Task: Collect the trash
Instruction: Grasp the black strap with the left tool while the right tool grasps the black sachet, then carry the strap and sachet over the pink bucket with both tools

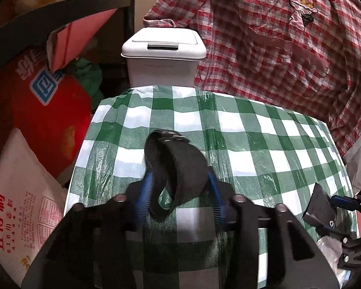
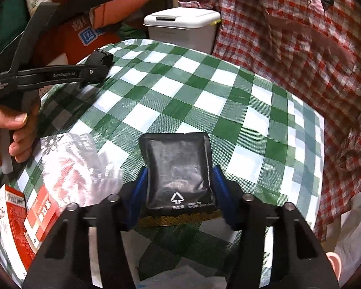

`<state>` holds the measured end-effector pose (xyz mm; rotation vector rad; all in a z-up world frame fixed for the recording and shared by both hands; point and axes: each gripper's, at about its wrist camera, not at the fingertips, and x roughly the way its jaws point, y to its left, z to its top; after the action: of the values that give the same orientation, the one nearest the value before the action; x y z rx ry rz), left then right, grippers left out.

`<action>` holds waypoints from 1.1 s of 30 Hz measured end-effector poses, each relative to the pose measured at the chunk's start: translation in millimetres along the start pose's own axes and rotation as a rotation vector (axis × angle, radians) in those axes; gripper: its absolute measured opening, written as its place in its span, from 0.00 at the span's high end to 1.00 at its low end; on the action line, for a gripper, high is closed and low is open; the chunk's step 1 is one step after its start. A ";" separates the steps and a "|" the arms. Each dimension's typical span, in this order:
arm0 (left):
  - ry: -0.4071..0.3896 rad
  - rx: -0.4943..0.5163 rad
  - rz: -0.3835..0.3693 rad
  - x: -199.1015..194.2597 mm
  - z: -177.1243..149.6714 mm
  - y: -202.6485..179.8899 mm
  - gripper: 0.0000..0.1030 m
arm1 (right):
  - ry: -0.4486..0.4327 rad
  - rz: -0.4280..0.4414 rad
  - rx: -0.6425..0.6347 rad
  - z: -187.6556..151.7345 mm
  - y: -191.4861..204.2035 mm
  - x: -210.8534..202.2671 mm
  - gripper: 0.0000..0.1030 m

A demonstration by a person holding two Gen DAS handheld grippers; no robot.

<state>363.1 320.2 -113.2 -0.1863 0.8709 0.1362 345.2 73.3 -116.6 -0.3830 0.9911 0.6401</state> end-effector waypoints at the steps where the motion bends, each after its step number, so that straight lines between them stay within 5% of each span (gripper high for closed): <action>1: -0.002 0.002 0.000 -1.2 0.3 0.4 0.72 | -0.001 -0.008 0.002 -0.1 -0.3 -1.6 0.53; 9: -0.044 -0.004 -0.015 -31.9 7.9 1.7 0.91 | -0.044 -0.024 0.053 1.8 -16.4 -26.4 0.58; 17: -0.083 0.008 -0.014 -83.3 14.7 -2.2 0.92 | -0.119 -0.028 0.082 8.7 -20.0 -80.0 0.59; 25: -0.138 0.043 -0.030 -171.6 8.8 -28.2 0.92 | -0.262 -0.010 0.131 4.5 -4.8 -182.8 0.59; 33: -0.226 0.058 -0.105 -265.9 -21.2 -81.1 0.92 | -0.374 -0.023 0.158 -36.0 8.8 -279.7 0.58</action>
<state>193.6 225.2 86.7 -0.1586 0.6379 0.0332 207.3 -30.5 106.6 -0.1271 0.6724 0.5818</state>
